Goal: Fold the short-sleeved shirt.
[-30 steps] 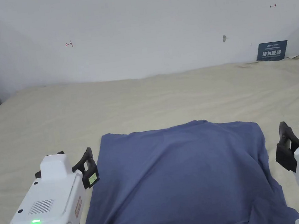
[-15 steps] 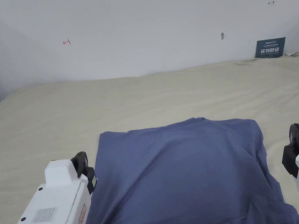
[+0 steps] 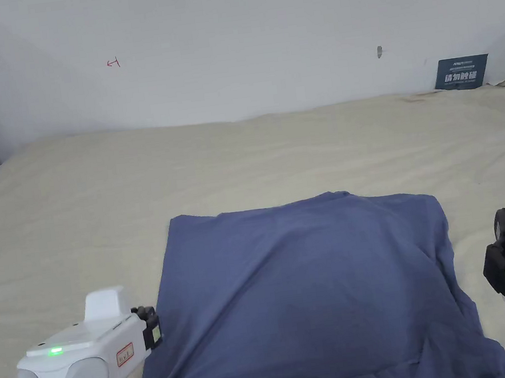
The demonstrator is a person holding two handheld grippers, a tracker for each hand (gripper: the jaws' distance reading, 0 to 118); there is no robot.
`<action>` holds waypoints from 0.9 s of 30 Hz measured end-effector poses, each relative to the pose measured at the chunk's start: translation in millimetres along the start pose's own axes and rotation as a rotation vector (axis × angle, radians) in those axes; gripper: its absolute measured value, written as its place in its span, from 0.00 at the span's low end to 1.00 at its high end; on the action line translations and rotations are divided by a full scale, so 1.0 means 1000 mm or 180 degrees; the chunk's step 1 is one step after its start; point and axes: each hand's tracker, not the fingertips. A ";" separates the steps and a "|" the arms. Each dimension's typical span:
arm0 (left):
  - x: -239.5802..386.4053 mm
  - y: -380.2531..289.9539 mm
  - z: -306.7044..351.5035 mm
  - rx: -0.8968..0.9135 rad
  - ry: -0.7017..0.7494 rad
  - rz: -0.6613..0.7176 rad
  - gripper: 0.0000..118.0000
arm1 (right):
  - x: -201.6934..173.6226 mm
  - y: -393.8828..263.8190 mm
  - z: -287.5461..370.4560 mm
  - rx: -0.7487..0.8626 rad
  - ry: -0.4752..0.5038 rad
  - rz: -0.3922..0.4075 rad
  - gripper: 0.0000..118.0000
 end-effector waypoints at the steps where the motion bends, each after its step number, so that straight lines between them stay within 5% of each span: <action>1: -0.005 -0.006 -0.006 -0.0168 0.0005 0.0034 0.00 | 0.000 -0.001 -0.001 -0.0014 -0.0006 -0.0012 0.00; 9: -0.035 -0.054 -0.032 -0.0790 -0.0012 0.0247 0.01 | -0.002 -0.013 -0.010 -0.0154 0.0018 0.0022 0.00; 16: -0.035 -0.069 -0.035 -0.0992 0.0080 0.0268 0.64 | -0.013 -0.016 -0.006 -0.0274 0.0076 0.0030 0.00; 27: -0.029 -0.077 -0.040 -0.1226 0.0081 0.0142 0.63 | -0.009 -0.023 -0.004 -0.0391 0.0089 0.0020 0.00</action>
